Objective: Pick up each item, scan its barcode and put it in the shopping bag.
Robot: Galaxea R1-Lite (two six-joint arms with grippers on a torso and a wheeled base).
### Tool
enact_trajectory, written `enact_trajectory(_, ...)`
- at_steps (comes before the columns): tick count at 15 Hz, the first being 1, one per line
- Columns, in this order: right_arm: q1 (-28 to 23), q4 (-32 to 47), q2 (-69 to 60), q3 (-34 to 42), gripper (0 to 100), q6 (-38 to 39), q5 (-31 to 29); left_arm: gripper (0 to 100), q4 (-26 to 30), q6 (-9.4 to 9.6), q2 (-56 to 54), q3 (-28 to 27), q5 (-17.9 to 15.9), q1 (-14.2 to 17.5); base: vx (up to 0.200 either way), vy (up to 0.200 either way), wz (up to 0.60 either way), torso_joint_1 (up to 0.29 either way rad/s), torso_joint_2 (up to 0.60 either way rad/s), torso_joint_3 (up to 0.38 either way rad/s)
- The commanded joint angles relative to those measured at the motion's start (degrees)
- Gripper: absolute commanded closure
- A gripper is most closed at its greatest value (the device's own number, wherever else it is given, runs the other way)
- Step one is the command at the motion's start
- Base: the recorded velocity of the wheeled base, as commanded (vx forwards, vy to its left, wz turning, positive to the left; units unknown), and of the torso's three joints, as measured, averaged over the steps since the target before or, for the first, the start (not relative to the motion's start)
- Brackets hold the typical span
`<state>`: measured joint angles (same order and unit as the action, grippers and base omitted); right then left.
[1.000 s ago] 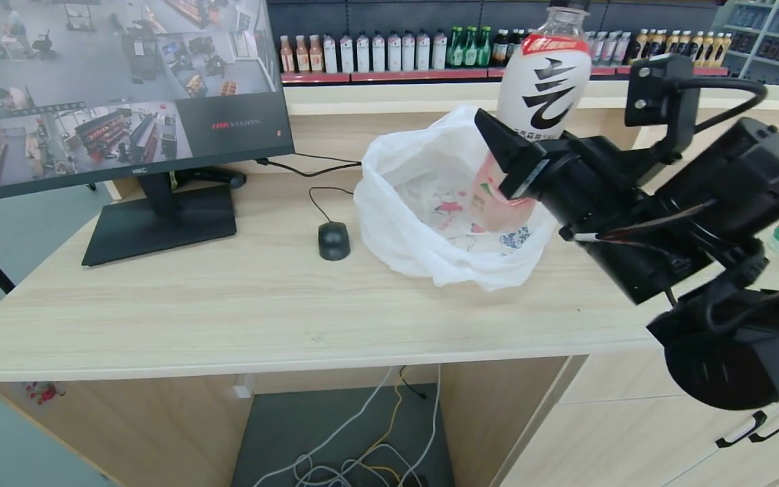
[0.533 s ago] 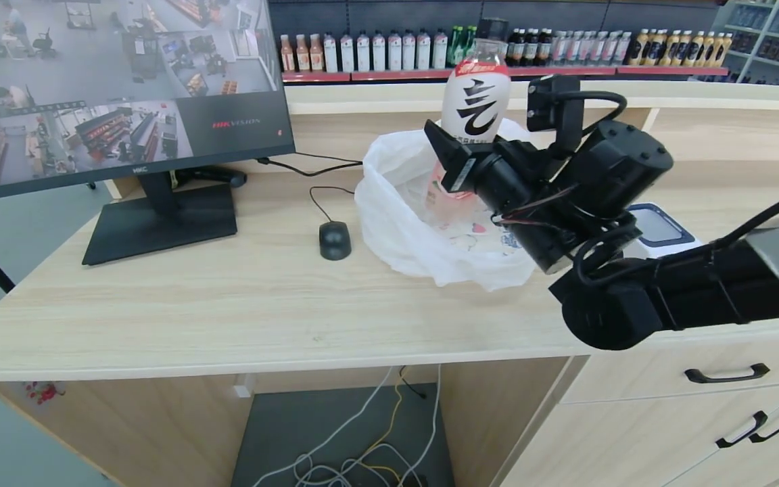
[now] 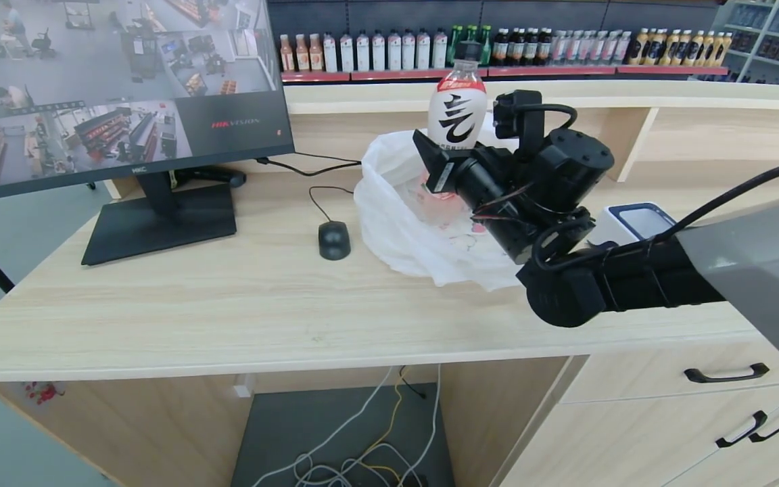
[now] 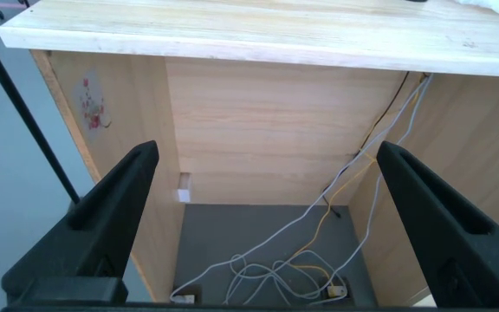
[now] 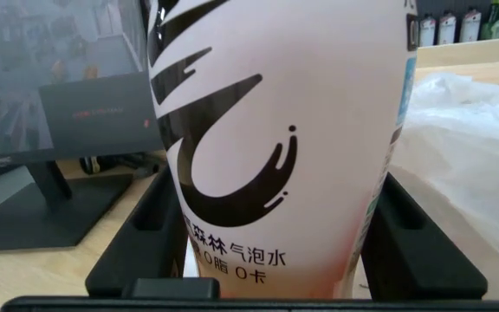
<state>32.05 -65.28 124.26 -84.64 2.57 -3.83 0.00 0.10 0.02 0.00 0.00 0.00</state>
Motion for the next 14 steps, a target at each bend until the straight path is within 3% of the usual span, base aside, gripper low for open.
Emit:
enact_trajectory(1,-0.6,1.1,0.8,-2.1,100,0.0,0.0,0,0.0,-0.01,0.0,0.0,0.0,0.0,0.0,0.0,0.0,0.0,0.0,0.0)
enact_trajectory(14,-3.0,8.8,12.2,-19.8,100,-1.1,0.5,0,0.0,-0.01,0.0,0.0,0.0,0.0,0.0,0.0,0.0,0.0,0.0,0.0)
